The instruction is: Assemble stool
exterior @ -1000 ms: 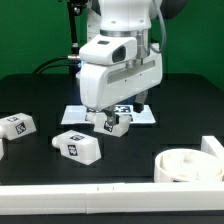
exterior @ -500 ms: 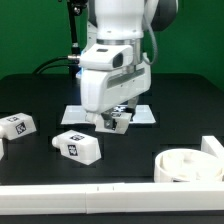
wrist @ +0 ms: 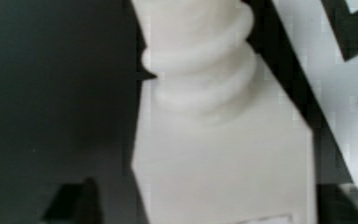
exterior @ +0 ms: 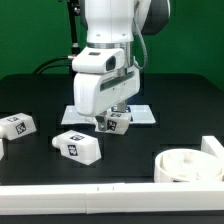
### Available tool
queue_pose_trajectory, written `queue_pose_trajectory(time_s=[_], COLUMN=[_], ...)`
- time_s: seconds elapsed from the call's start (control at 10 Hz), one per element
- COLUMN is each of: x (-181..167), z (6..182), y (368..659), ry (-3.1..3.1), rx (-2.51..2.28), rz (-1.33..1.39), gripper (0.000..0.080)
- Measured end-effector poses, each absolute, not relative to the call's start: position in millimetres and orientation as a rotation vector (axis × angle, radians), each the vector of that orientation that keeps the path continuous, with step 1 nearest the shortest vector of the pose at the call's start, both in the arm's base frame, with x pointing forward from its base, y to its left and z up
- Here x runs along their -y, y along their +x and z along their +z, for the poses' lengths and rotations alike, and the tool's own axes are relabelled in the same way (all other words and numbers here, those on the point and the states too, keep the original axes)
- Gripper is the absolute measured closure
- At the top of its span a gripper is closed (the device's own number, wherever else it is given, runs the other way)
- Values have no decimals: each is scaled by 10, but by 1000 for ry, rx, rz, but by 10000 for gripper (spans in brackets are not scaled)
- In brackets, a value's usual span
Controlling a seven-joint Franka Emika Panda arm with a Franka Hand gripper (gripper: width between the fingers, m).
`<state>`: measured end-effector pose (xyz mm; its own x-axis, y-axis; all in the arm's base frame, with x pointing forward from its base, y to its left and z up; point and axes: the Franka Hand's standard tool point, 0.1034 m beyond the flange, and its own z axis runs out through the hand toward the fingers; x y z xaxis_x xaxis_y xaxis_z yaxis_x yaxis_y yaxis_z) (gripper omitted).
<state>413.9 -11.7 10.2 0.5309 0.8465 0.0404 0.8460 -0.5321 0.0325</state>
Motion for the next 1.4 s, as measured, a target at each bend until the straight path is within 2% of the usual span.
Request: queue_pose_trajectory(time_s=[0.1,0.2,0.4,0.5,0.8,0.9,1.1,1.3,1.4], x=[114,88,-147,-242,-429,-368,-356,-364,-381], z=[102,109,203,238,167,108,109,101,123], y=[4139,4147,4217,4238,4188,4168,4186,4169,4177], ry=[2753,2793,2930,3041,3178,3183,3190,3196,3213], rx=[-1494,-1420,-1108,-802,-218,-108,57,44,55], rz=[80,84,128,142,154,154,154,124,53], gripper=[386,470,470,470,470,469,469,218,218])
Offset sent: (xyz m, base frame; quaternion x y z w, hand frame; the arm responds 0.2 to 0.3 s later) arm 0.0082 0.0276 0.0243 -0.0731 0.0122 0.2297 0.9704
